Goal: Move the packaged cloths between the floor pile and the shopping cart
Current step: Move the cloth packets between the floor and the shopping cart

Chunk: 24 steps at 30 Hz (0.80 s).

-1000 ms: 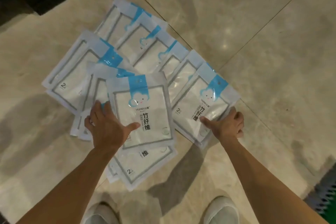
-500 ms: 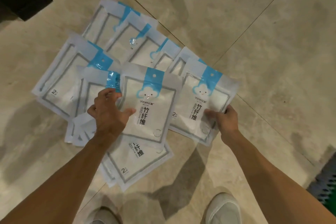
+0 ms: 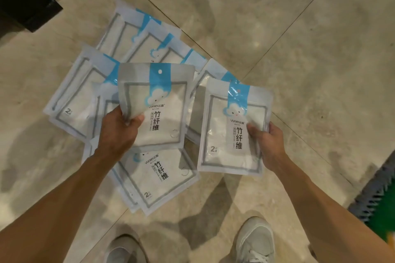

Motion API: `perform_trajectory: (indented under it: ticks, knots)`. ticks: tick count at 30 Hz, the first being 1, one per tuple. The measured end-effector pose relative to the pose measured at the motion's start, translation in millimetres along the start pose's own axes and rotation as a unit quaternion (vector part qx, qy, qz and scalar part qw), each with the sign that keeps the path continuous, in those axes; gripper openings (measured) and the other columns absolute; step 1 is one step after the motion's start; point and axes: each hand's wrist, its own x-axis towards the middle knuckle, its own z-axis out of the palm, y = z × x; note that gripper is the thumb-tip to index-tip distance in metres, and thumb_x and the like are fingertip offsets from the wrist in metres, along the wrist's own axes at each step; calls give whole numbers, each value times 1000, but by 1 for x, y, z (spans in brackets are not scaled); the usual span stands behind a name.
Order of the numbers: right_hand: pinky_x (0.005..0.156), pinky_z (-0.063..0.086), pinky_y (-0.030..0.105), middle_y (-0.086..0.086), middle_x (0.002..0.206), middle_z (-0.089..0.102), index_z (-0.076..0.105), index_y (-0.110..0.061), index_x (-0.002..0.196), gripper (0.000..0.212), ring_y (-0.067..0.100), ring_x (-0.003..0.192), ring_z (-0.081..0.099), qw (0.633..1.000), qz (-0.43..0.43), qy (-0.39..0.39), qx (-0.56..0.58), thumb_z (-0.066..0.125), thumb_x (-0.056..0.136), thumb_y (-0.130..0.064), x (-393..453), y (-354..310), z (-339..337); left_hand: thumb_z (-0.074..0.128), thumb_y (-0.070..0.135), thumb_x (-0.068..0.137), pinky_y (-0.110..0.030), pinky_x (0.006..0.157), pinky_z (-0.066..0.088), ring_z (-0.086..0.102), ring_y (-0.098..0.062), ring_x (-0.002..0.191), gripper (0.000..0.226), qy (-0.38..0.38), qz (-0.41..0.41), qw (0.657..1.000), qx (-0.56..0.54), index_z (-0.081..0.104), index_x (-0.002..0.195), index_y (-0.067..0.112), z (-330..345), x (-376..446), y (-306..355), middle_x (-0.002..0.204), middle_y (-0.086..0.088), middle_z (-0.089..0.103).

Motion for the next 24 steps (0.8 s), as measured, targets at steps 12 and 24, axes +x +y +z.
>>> perform_trajectory:
  ticks: [12,24]
  knots:
    - [63,63,33,12,93,81,75,-4,100,19,26,80,79,998,-23,-50,3,83,83,-9,-78,-125,-5,76,0,85,-35,69,62,72,-25,79,26,8,-60,995,-79,70,110,-3,-86,-38,89,92,-9,74]
    - [83,62,42,15,98,80,75,1,105,59,33,90,78,985,-101,-137,0,90,56,-28,-257,-352,19,82,4,80,-41,69,64,74,-23,78,23,63,-12,989,-135,72,98,13,-262,-116,269,92,-7,77]
